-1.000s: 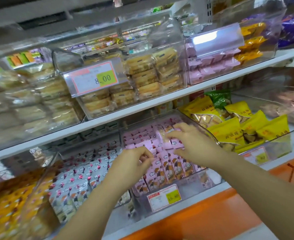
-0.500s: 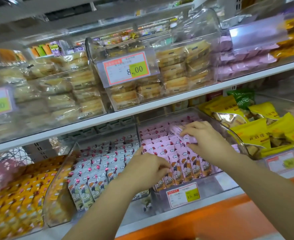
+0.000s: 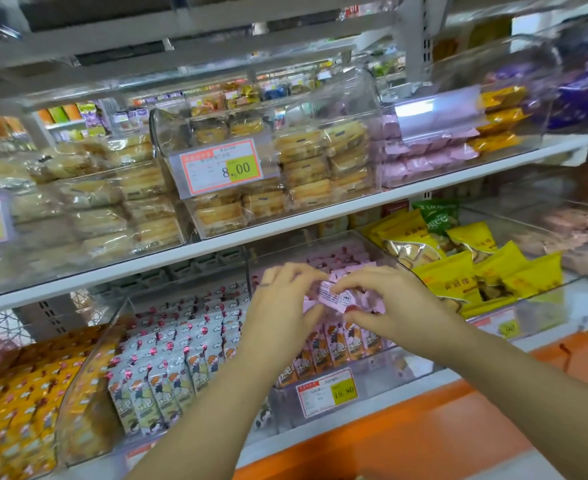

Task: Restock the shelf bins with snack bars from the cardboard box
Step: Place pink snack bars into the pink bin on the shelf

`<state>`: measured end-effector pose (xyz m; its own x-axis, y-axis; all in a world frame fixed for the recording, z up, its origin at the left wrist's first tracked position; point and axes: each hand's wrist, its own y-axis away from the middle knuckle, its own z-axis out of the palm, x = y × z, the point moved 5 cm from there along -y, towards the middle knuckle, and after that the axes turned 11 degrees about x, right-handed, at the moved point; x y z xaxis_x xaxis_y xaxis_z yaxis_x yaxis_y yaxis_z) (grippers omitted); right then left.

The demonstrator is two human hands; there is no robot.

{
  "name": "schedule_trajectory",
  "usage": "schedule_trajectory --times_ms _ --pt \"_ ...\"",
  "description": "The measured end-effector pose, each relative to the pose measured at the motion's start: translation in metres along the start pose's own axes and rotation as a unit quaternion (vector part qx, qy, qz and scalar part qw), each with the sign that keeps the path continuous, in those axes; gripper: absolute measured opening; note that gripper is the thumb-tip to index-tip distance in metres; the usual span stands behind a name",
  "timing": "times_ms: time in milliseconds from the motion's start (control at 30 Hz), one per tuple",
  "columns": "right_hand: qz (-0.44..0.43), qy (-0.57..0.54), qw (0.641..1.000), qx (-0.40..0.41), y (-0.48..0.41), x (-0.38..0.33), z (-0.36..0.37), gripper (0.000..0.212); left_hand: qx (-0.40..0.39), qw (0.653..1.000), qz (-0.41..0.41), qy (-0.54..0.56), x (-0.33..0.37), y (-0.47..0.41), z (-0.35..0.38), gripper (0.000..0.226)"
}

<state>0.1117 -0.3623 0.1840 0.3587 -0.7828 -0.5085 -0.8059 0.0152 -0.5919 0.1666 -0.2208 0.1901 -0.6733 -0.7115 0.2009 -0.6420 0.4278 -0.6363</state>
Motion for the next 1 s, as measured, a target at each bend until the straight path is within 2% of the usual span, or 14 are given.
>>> schedule_trajectory --times_ms 100,167,233,333,467,600,767,867,933,1000 --pt "0.048 -0.023 0.998 -0.026 -0.002 0.01 -0.004 0.046 -0.046 0.998 -0.033 0.021 -0.002 0.003 0.005 0.041" --pt "0.07 -0.004 0.997 -0.035 -0.004 0.018 -0.008 0.05 -0.056 0.989 -0.092 0.102 -0.006 0.007 0.006 0.031" --pt "0.091 0.008 0.995 -0.028 -0.005 0.023 -0.011 0.05 -0.057 0.972 -0.147 0.171 -0.011 0.009 0.008 0.02" --pt "0.116 0.013 0.993 -0.009 -0.007 0.029 -0.011 0.04 -0.082 0.957 -0.188 0.206 -0.015 0.012 0.014 0.019" --pt "0.123 0.048 0.991 0.008 -0.011 0.034 -0.005 0.037 -0.135 0.952 -0.192 0.196 -0.009 0.016 0.026 0.037" --pt "0.151 0.055 0.987 0.006 -0.014 0.039 -0.001 0.042 -0.155 0.962 -0.169 0.144 -0.001 0.018 0.041 0.05" --pt "0.204 0.055 0.976 -0.05 -0.016 0.048 0.004 0.046 -0.173 0.965 -0.146 0.132 0.005 0.022 0.068 0.043" --pt "0.246 -0.016 0.963 -0.108 -0.012 0.06 0.01 0.042 -0.178 0.961 -0.165 0.135 0.005 0.024 0.078 0.038" --pt "0.246 -0.029 0.96 -0.132 -0.01 0.066 0.013 0.046 -0.178 0.956 -0.18 0.147 0.003 0.025 0.081 0.033" --pt "0.213 0.011 0.97 -0.114 -0.012 0.068 0.012 0.038 -0.183 0.954 -0.184 0.149 0.001 0.026 0.083 0.035"
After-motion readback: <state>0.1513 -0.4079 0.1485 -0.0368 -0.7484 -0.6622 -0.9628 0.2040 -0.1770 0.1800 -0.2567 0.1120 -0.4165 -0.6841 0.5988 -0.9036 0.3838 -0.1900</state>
